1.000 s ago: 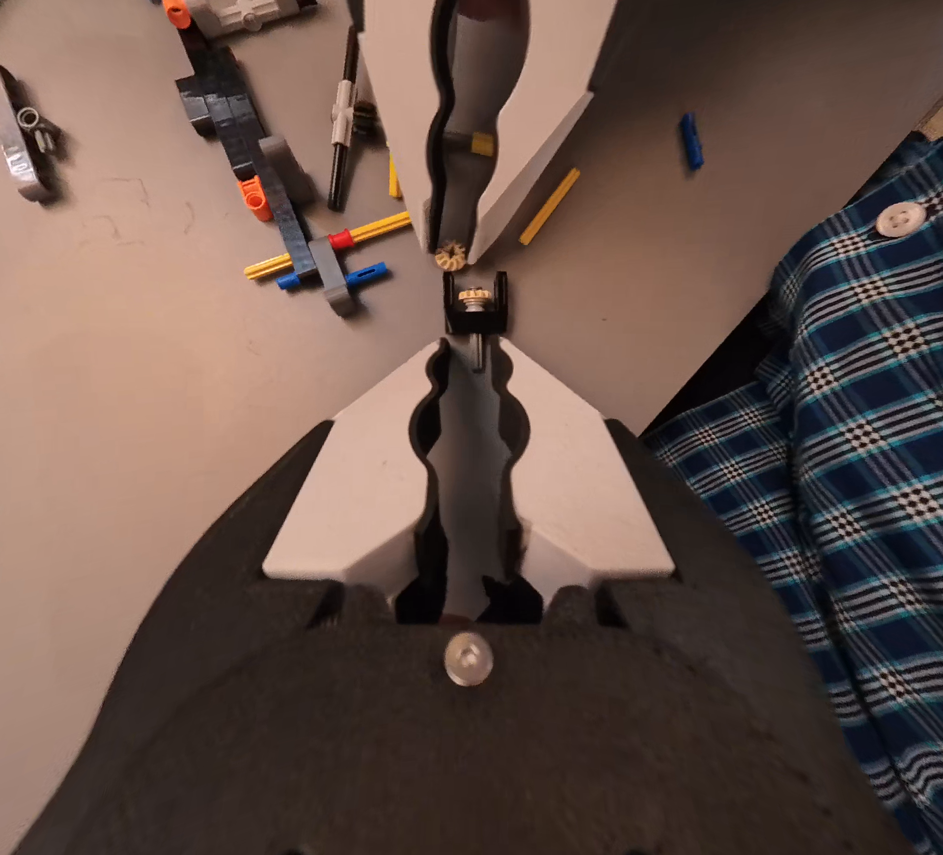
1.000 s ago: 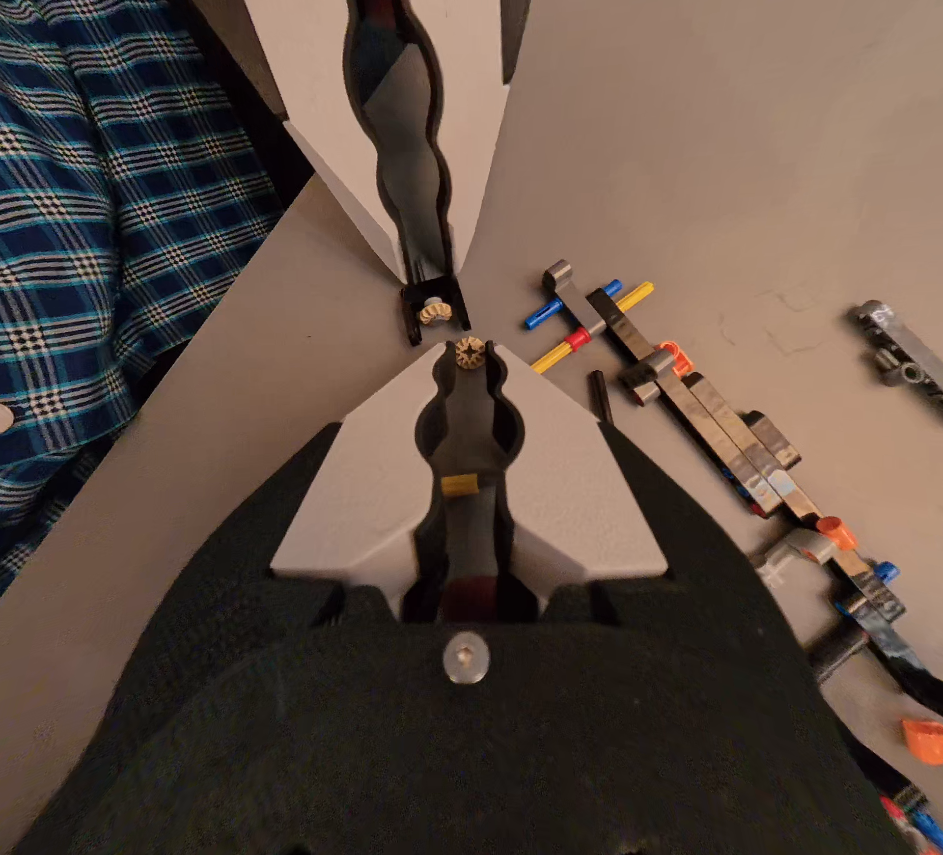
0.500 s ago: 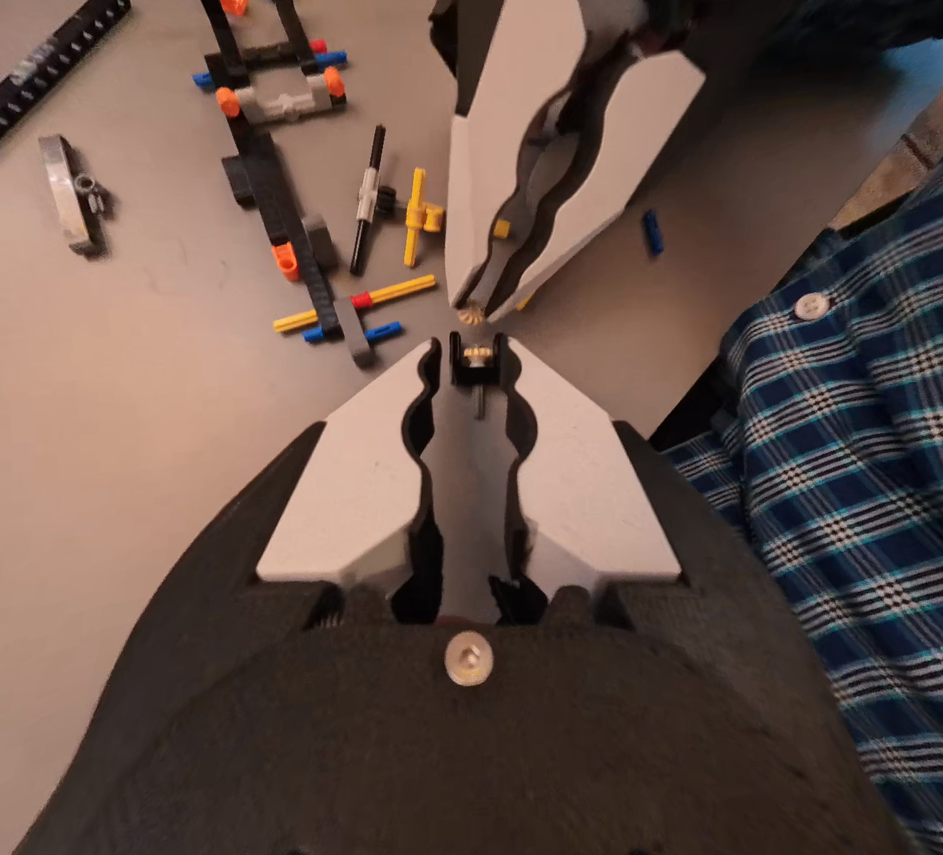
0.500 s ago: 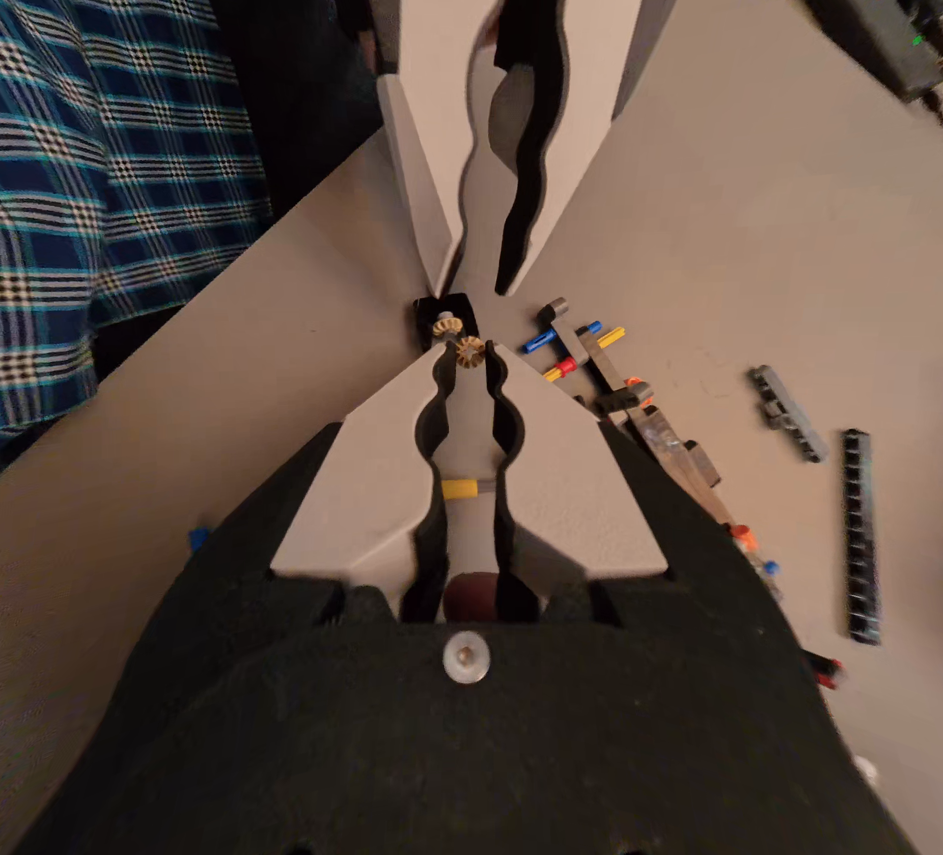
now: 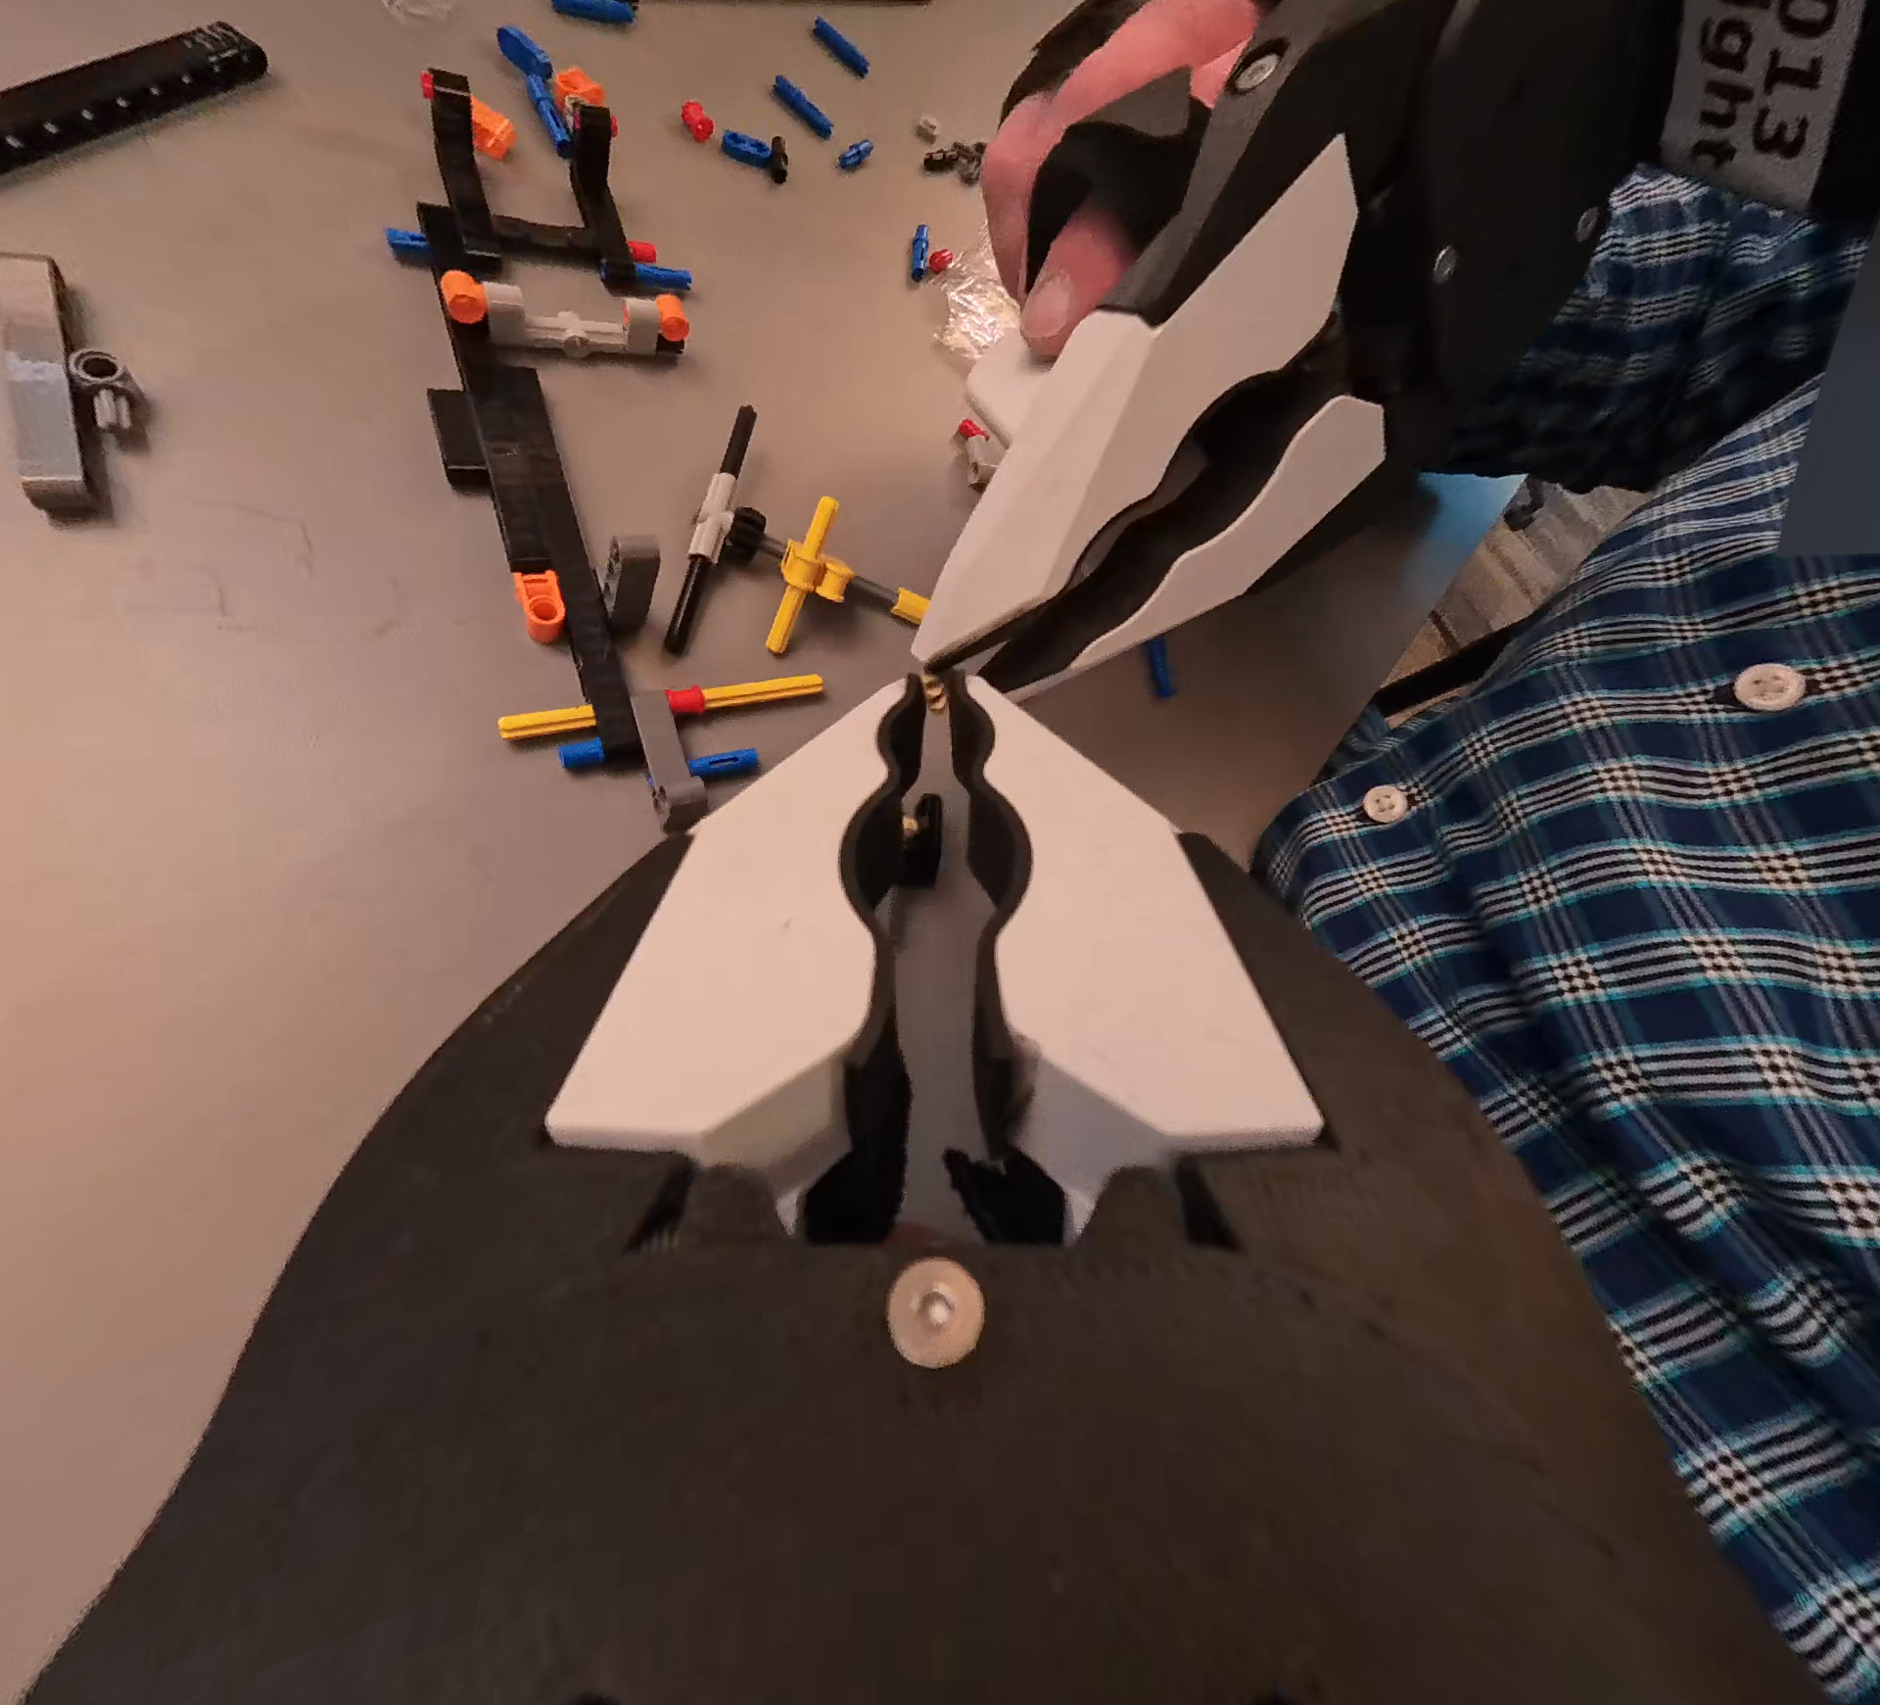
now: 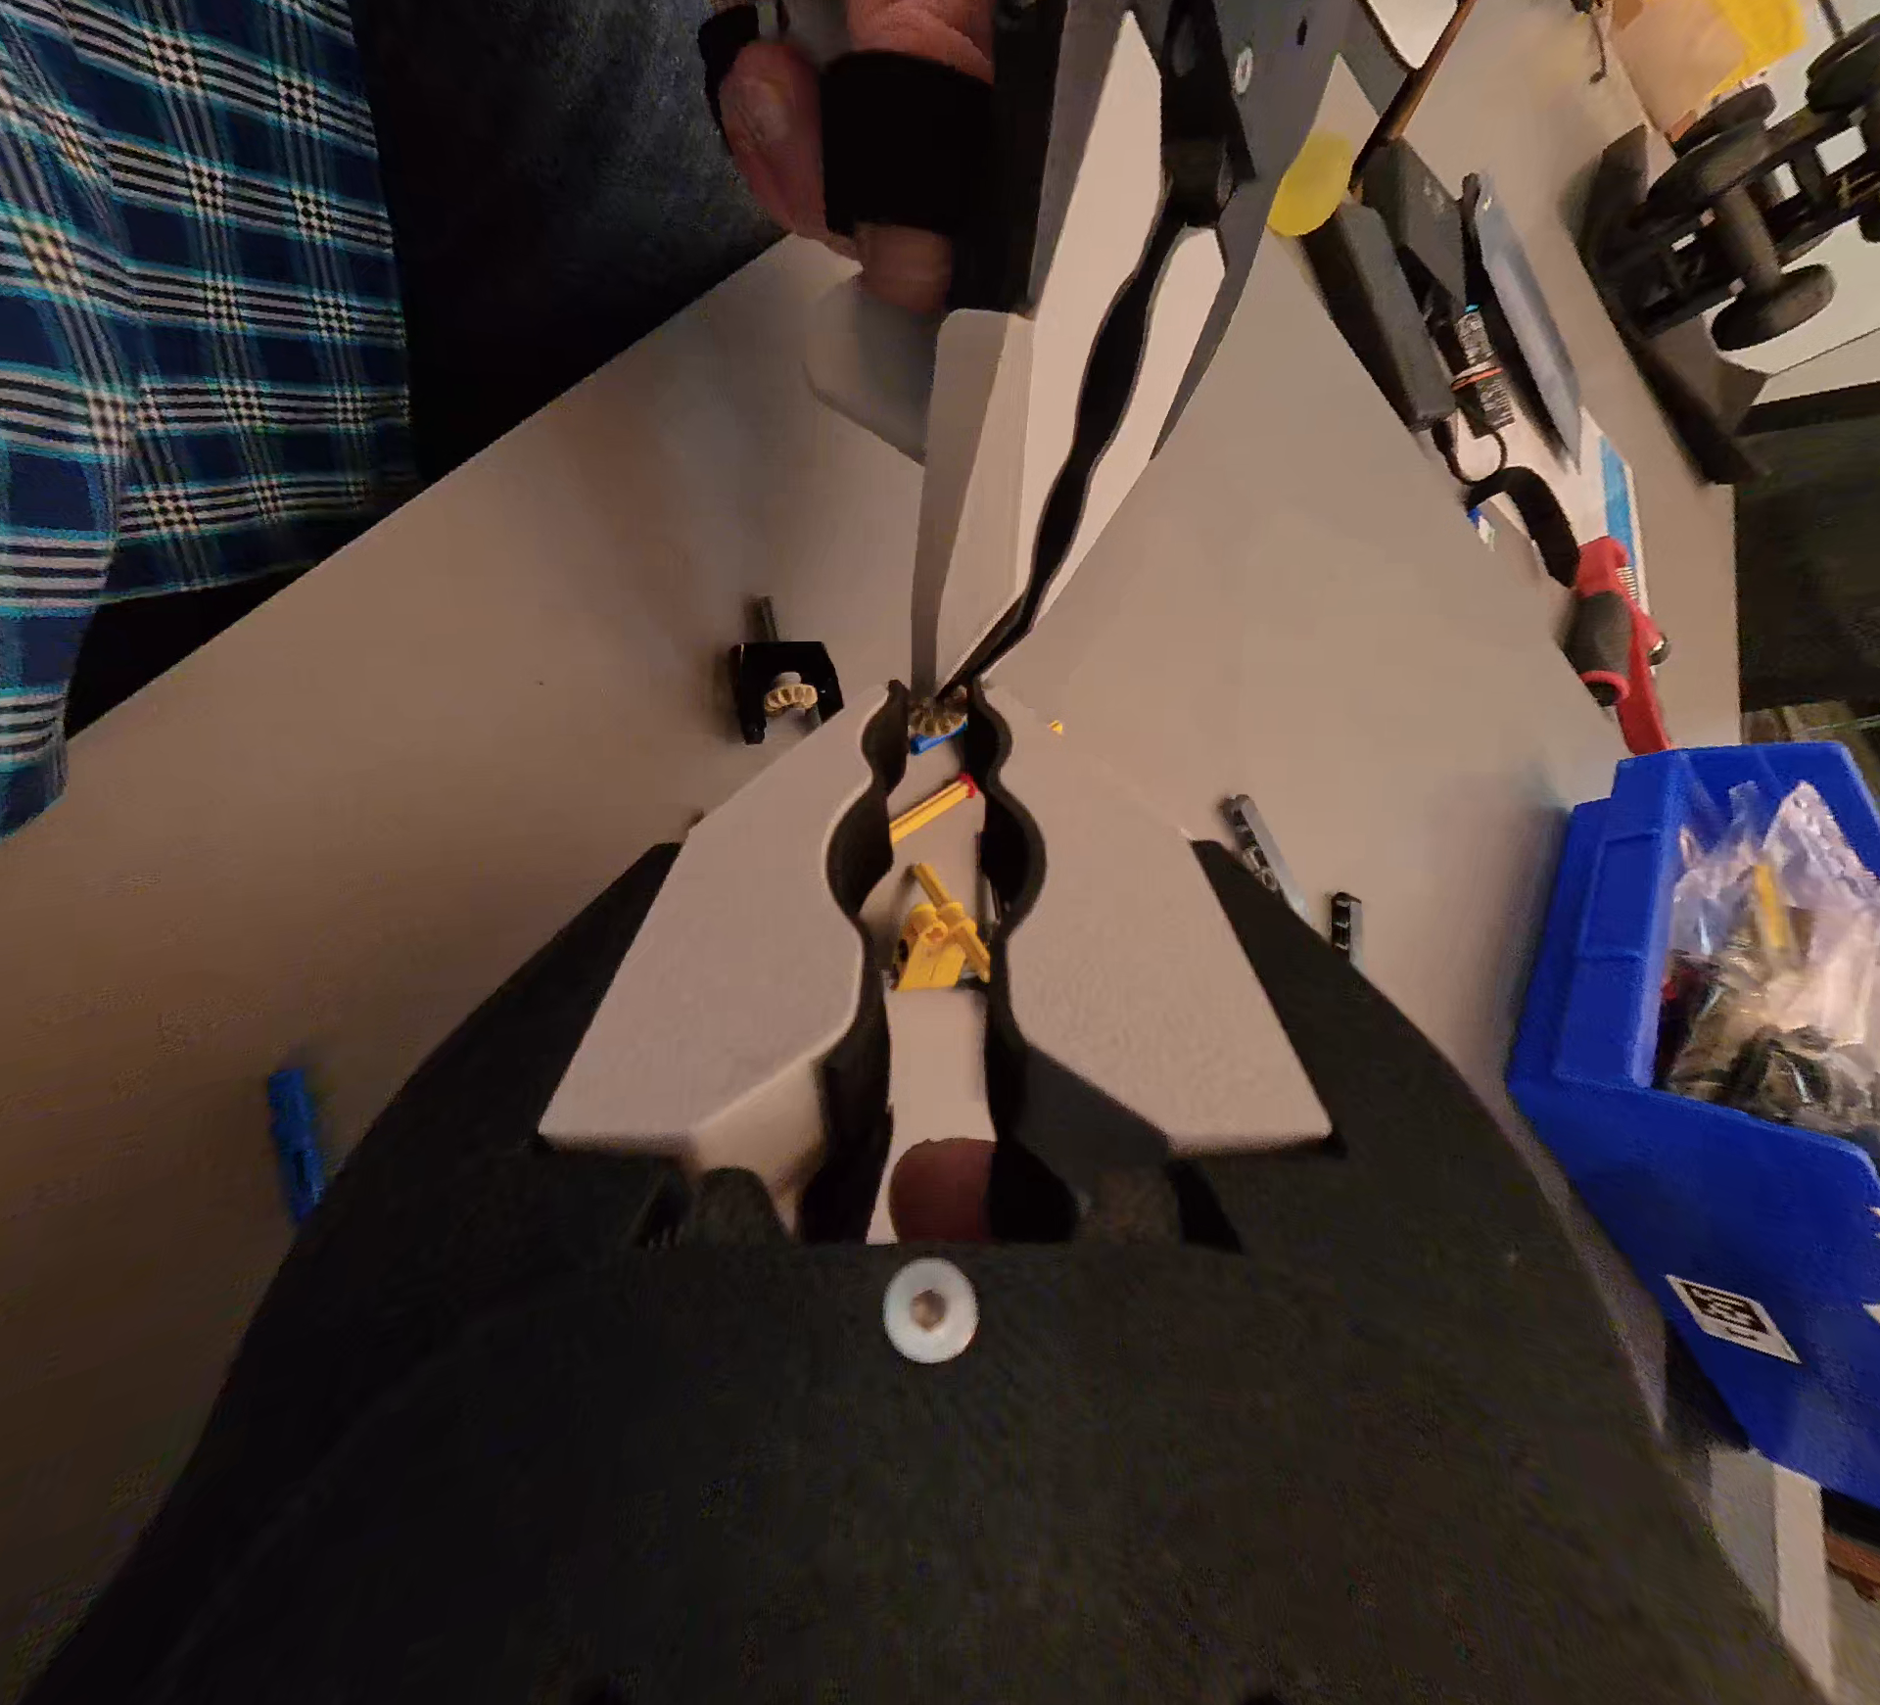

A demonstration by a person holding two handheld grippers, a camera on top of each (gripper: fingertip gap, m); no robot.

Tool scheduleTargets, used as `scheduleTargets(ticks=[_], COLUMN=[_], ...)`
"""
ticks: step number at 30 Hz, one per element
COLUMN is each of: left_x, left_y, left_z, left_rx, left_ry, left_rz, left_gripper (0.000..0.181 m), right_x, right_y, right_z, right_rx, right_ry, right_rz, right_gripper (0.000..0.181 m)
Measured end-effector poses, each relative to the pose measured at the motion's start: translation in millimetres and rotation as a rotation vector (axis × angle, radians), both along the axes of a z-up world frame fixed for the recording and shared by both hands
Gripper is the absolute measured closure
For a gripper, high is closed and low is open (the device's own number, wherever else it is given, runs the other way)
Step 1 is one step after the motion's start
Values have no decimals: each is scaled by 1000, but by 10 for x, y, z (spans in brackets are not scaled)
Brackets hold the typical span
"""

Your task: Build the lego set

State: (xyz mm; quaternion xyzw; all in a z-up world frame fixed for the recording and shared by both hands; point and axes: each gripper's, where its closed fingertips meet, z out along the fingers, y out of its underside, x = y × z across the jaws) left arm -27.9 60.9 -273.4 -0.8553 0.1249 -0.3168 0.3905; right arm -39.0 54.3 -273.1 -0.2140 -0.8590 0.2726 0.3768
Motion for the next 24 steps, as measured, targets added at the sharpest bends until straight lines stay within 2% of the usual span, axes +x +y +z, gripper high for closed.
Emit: scheduleTargets(ticks=[3, 6, 10, 18, 24], left_x=[-11, -16, -3, 8, 15], left_y=[-7, -13, -38, -50, -59], left_z=[-16, 4, -48, -71, -90], left_rx=[9, 41, 80, 134, 153], left_ry=[10, 23, 146, 233, 256], left_rz=[2, 7, -22, -39, -50], left_gripper=[180, 180, 181, 181, 181], right_x=[-7, -2, 14, 40, 38], right_y=[27, 77, 48, -19, -29], right_z=[17, -36, -40, -131, -140], right_rx=[-25, -147, -297, -390, -399], right_ry=[-4, -98, -174, -305, -316], right_rz=[-15, -51, -41, -13, 2], right_gripper=[175, 171, 176, 178, 180])
